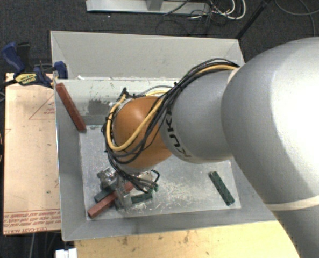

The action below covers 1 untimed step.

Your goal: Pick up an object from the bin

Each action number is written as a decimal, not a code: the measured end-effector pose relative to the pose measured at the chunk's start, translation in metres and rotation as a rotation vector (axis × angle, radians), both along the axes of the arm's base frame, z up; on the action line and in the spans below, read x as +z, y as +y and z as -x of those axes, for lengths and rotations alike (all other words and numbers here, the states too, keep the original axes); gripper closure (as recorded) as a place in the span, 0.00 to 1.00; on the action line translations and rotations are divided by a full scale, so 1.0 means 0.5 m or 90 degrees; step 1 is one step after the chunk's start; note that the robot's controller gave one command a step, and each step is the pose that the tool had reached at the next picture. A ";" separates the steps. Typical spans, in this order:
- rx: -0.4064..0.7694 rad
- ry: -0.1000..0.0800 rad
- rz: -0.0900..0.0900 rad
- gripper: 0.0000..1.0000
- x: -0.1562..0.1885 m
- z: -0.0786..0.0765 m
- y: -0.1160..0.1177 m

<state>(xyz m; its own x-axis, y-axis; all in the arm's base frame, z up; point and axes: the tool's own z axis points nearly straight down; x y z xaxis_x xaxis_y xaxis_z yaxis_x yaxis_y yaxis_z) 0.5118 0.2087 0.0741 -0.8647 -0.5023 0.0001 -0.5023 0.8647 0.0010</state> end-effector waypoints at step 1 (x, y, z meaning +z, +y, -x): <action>0.004 -0.001 -0.001 1.00 0.192 -0.006 -0.036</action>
Offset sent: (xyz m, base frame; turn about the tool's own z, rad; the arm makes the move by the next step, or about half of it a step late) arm 0.0000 0.0000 0.0000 0.0000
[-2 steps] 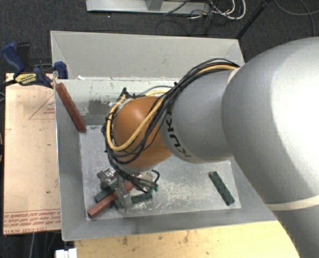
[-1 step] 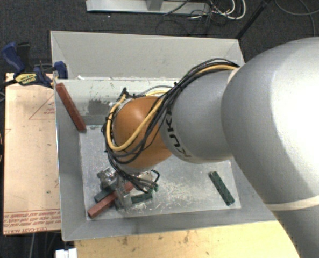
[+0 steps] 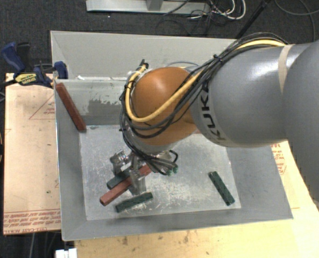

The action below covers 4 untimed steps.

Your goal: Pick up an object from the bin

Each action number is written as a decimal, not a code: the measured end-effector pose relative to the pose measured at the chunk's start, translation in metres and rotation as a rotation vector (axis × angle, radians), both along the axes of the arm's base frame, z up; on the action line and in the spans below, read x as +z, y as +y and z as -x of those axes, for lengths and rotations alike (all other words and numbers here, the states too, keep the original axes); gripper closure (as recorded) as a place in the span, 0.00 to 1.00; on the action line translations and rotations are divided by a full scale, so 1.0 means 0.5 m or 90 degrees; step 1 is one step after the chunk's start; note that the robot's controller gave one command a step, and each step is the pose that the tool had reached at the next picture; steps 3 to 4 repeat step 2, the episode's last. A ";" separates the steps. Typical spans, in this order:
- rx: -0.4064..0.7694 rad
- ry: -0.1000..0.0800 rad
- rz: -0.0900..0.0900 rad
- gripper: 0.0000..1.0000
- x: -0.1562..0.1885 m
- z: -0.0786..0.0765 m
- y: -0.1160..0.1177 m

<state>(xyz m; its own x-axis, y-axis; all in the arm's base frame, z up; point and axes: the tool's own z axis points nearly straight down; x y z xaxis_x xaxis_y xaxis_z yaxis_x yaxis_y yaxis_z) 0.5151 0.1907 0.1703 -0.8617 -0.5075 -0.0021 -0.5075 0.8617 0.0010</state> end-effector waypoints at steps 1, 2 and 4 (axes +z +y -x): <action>0.000 0.000 0.000 1.00 0.000 0.000 0.000; 0.001 -0.001 0.000 1.00 0.206 -0.034 -0.016; 0.001 -0.001 0.000 1.00 0.206 -0.034 -0.016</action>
Offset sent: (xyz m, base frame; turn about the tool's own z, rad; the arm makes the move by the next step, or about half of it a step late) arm 0.0163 -0.0087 0.1031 -0.0037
